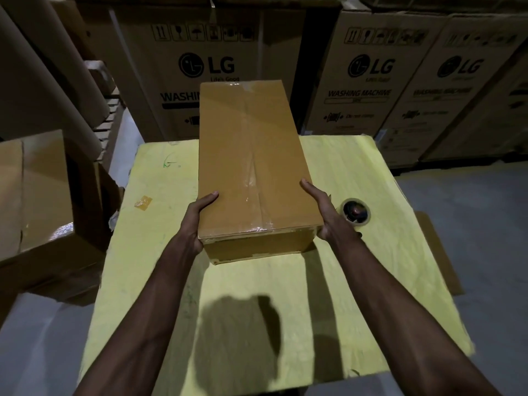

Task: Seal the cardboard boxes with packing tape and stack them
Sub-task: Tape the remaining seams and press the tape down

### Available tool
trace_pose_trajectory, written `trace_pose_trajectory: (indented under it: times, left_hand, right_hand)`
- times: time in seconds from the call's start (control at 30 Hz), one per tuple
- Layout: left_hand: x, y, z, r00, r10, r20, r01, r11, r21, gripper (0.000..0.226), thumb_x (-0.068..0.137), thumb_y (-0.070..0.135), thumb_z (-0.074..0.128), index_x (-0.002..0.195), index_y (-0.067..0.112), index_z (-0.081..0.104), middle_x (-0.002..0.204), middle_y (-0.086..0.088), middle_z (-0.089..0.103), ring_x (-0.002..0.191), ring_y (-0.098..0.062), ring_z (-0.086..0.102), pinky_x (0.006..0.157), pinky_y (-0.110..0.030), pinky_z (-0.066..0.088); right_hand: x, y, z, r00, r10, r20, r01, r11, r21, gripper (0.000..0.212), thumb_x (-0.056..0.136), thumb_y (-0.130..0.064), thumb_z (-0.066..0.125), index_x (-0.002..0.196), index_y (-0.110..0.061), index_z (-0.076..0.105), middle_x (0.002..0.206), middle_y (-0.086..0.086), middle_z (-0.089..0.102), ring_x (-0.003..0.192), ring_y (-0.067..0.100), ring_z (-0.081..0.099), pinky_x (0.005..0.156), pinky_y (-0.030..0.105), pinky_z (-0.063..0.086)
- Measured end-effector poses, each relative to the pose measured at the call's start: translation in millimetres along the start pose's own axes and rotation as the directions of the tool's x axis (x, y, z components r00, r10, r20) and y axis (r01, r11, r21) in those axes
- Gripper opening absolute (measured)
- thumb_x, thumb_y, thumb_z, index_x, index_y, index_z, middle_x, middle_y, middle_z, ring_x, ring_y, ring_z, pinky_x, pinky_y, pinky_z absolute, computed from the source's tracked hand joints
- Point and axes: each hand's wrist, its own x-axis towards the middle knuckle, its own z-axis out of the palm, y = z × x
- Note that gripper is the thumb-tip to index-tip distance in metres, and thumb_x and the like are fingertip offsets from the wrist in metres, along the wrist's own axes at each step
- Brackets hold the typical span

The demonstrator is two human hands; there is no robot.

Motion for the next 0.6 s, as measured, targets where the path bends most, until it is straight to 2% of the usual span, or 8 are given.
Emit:
trace_pose_trajectory:
  times: [0.1,0.2,0.3,0.43,0.53,0.6]
  left_hand:
    - [-7.1,1.6,2.3,1.0,0.019,-0.012,-0.019,0.999,0.029,0.057,0.086,0.028,0.076,0.139,0.012,0.063,0.133,-0.017,0.068,0.1,-0.032,0.072,0.082,-0.043,0.062]
    - [-26.0,0.8,9.7,0.999,0.055,-0.002,-0.054,0.996,0.066,0.057,0.087,0.026,0.074,0.142,0.013,0.061,0.132,-0.016,0.069,0.099,-0.031,0.073,0.074,-0.04,0.062]
    - [-57.7,-3.5,29.5,0.989,0.15,0.0,-0.149,0.983,0.109,0.055,0.091,0.021,0.071,0.144,0.013,0.058,0.123,-0.012,0.073,0.095,-0.028,0.075,0.071,-0.036,0.061]
    - [-112.7,-14.3,70.4,0.952,0.307,-0.006,-0.302,0.939,0.165,0.054,0.09,0.02,0.071,0.142,0.013,0.06,0.116,-0.007,0.076,0.095,-0.025,0.075,0.071,-0.032,0.061]
    - [-151.8,-37.4,107.8,0.915,0.404,0.015,-0.398,0.894,0.205,0.056,0.089,0.021,0.07,0.143,0.016,0.059,0.119,-0.005,0.075,0.098,-0.024,0.075,0.07,-0.033,0.061]
    - [-171.9,-58.6,136.4,0.895,0.444,0.045,-0.442,0.867,0.229,0.064,0.085,0.022,0.073,0.146,0.017,0.055,0.126,-0.006,0.073,0.104,-0.027,0.073,0.07,-0.037,0.061]
  right_hand:
    - [-10.0,-2.4,-1.6,0.999,-0.009,0.042,0.007,0.999,0.038,0.053,0.084,-0.042,0.08,0.132,-0.021,0.067,0.129,0.015,0.07,0.117,0.034,0.067,0.109,0.055,0.047]
    - [-25.0,3.3,-10.5,0.996,0.003,0.084,-0.008,0.998,0.065,0.05,0.086,-0.036,0.079,0.13,-0.017,0.067,0.126,0.015,0.071,0.111,0.034,0.068,0.108,0.055,0.047]
    - [-47.0,3.0,-24.6,0.997,-0.004,0.078,-0.003,0.996,0.094,0.054,0.083,-0.036,0.081,0.132,-0.015,0.066,0.129,0.017,0.069,0.113,0.036,0.067,0.108,0.057,0.046]
    - [-97.1,-15.5,-46.7,0.983,-0.099,0.154,0.082,0.99,0.117,0.035,0.092,-0.03,0.069,0.123,-0.013,0.065,0.115,0.014,0.073,0.098,0.031,0.072,0.098,0.052,0.054]
    - [-139.6,-34.6,-83.5,0.958,-0.189,0.214,0.162,0.977,0.139,0.043,0.091,-0.029,0.069,0.13,-0.012,0.063,0.12,0.014,0.072,0.103,0.032,0.071,0.093,0.052,0.057]
    - [-164.1,-48.1,-118.8,0.936,-0.263,0.235,0.24,0.963,0.121,0.051,0.088,-0.028,0.071,0.137,-0.014,0.06,0.124,0.013,0.071,0.106,0.031,0.071,0.084,0.048,0.059]
